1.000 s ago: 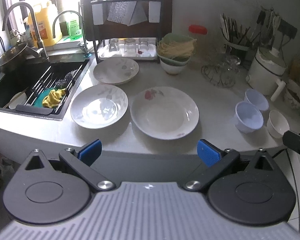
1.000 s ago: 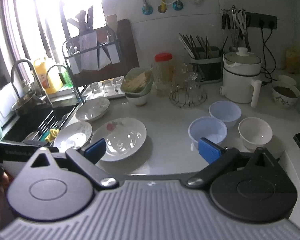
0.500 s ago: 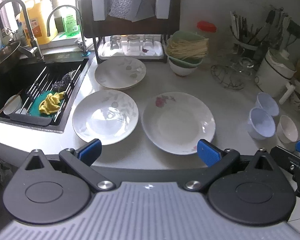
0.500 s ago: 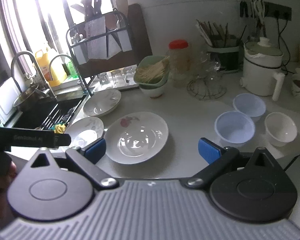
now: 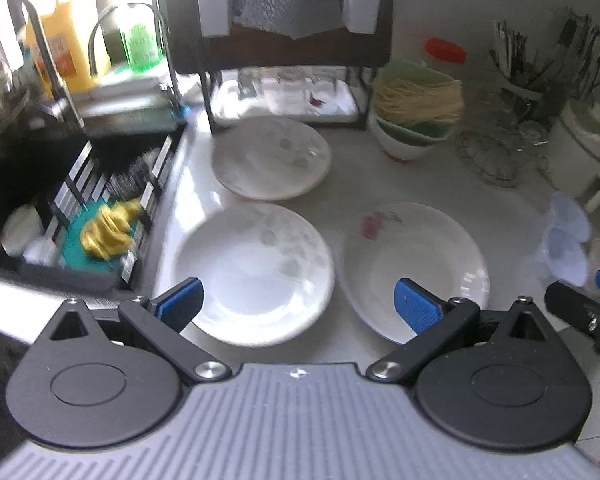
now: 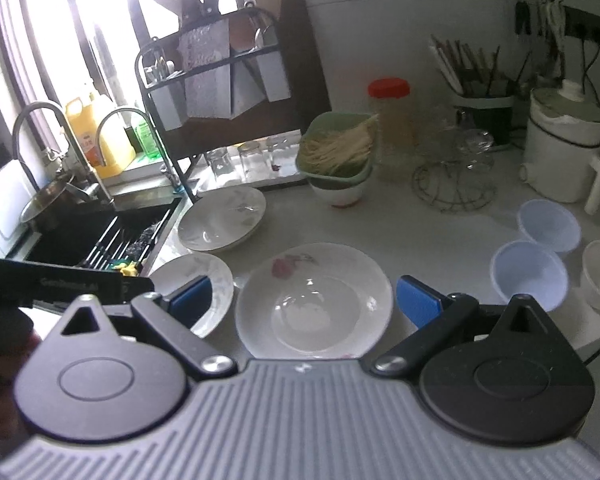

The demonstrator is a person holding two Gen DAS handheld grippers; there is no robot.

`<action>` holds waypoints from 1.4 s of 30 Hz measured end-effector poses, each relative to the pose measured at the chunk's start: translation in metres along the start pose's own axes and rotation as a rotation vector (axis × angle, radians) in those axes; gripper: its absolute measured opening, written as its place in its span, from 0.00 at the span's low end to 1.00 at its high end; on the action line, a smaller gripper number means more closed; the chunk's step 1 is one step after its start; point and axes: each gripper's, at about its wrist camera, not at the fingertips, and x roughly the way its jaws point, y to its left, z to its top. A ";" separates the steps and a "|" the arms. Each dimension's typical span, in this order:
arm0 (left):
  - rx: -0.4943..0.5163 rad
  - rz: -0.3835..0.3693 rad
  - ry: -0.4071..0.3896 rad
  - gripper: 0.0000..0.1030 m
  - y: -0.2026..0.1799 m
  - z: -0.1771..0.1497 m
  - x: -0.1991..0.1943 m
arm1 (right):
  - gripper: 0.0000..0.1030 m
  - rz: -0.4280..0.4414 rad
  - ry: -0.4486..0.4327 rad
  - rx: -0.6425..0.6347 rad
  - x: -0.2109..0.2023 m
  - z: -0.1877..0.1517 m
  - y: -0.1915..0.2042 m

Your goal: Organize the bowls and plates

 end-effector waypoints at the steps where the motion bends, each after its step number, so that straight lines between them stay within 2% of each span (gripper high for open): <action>1: 0.015 -0.002 -0.012 1.00 0.005 0.003 0.002 | 0.97 -0.018 0.007 0.004 0.005 0.002 0.004; 4: 0.027 -0.020 -0.021 1.00 0.021 0.012 0.011 | 0.97 -0.112 0.014 0.026 0.021 0.007 0.015; 6: 0.034 -0.032 -0.015 1.00 0.031 0.016 0.020 | 0.97 -0.136 0.014 0.058 0.030 0.010 0.019; 11: 0.048 -0.025 0.031 1.00 0.057 0.025 0.050 | 0.97 -0.129 0.033 0.086 0.051 0.011 0.038; 15: 0.077 -0.021 0.058 1.00 0.080 0.029 0.080 | 0.97 -0.106 0.065 0.162 0.072 0.009 0.046; 18: 0.089 -0.029 0.074 1.00 0.096 0.030 0.101 | 0.93 -0.098 0.102 0.192 0.089 0.004 0.057; 24: 0.084 -0.070 0.089 0.99 0.127 0.029 0.137 | 0.77 -0.059 0.175 0.240 0.123 -0.006 0.076; 31: 0.022 -0.128 0.137 0.98 0.155 0.022 0.167 | 0.60 -0.048 0.289 0.314 0.162 -0.024 0.091; 34: 0.012 -0.152 0.157 0.91 0.162 0.020 0.177 | 0.48 -0.053 0.327 0.360 0.171 -0.030 0.091; 35: 0.013 -0.154 0.162 0.88 0.164 0.019 0.181 | 0.35 -0.057 0.342 0.376 0.174 -0.033 0.091; 37: 0.015 -0.158 0.167 0.82 0.168 0.019 0.188 | 0.24 -0.057 0.367 0.391 0.180 -0.037 0.091; 42: 0.006 -0.201 0.194 0.70 0.173 0.020 0.204 | 0.24 -0.069 0.417 0.442 0.191 -0.048 0.090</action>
